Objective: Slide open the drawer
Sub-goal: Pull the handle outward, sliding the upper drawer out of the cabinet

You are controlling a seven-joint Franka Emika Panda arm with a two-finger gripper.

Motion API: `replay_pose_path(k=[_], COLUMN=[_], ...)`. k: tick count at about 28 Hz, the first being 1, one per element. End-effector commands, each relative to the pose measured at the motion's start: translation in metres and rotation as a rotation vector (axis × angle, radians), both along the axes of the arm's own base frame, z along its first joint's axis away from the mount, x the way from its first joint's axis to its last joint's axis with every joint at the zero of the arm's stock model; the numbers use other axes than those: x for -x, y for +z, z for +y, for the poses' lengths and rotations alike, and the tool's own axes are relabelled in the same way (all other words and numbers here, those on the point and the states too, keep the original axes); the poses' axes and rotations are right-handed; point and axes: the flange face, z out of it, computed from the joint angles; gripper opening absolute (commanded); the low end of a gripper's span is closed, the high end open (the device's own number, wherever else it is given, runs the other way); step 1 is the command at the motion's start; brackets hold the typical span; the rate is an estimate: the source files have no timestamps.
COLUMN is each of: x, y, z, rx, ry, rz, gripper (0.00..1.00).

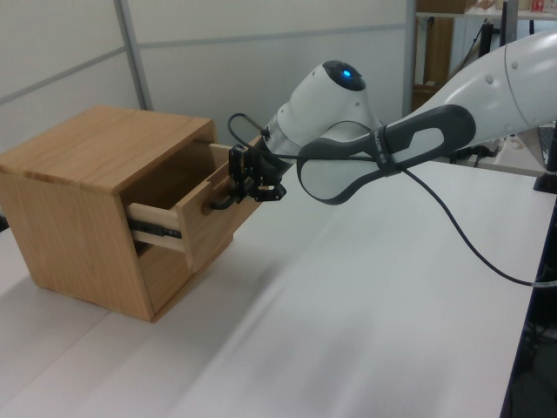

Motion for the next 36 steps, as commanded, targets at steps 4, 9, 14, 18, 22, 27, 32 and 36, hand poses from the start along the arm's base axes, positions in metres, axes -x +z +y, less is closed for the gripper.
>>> replay_pose_path(k=[4, 9, 14, 18, 22, 27, 32, 36], x=[0.016, 0.018, 0.023, 0.029, 0.032, 0.039, 0.048, 0.056], y=[-0.010, -0.003, 0.006, 0.013, 0.018, 0.028, 0.033, 0.039], z=[0.004, 0.001, -0.003, -0.003, -0.005, -0.005, -0.009, -0.011], rx=[0.014, 0.015, 0.019, 0.023, 0.025, 0.031, 0.038, 0.051], ry=[0.011, 0.007, -0.001, -0.002, -0.005, -0.006, -0.012, -0.015], rz=[0.078, 0.073, 0.115, 0.136, 0.161, 0.203, 0.255, 0.287], gripper=[0.00, 0.00, 0.00, 0.00, 0.00, 0.00, 0.00, 0.00])
